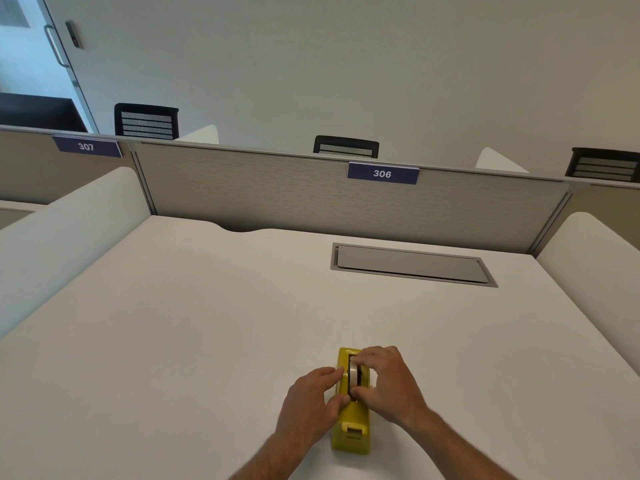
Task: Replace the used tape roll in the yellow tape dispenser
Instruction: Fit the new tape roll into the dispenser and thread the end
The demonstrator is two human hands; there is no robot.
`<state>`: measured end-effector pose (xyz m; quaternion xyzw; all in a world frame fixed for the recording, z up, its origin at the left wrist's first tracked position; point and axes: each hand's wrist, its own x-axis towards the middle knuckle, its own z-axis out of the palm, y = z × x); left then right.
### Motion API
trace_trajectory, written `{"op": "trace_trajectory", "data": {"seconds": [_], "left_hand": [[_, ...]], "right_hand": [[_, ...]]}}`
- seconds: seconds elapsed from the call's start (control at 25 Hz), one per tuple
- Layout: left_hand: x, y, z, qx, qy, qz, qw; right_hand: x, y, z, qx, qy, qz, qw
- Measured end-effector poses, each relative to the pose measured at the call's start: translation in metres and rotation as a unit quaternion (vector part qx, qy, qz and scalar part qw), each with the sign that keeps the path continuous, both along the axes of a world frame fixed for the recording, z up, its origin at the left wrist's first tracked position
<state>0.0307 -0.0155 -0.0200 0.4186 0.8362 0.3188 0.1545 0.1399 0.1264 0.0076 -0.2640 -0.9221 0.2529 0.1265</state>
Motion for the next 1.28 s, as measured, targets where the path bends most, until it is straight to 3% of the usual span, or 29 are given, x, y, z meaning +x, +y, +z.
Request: {"op": "trace_trajectory", "data": {"seconds": [0.64,1.28], "left_hand": [[0.0,0.008,0.002,0.031,-0.014,-0.042,0.999],[0.0,0.013,0.006,0.041,0.002,-0.017,0.999]], "right_hand": [[0.01,-0.002,0.002,0.045,0.001,0.038,0.998],[0.005,0.003,0.009,0.132,0.027,0.094,0.986]]}}
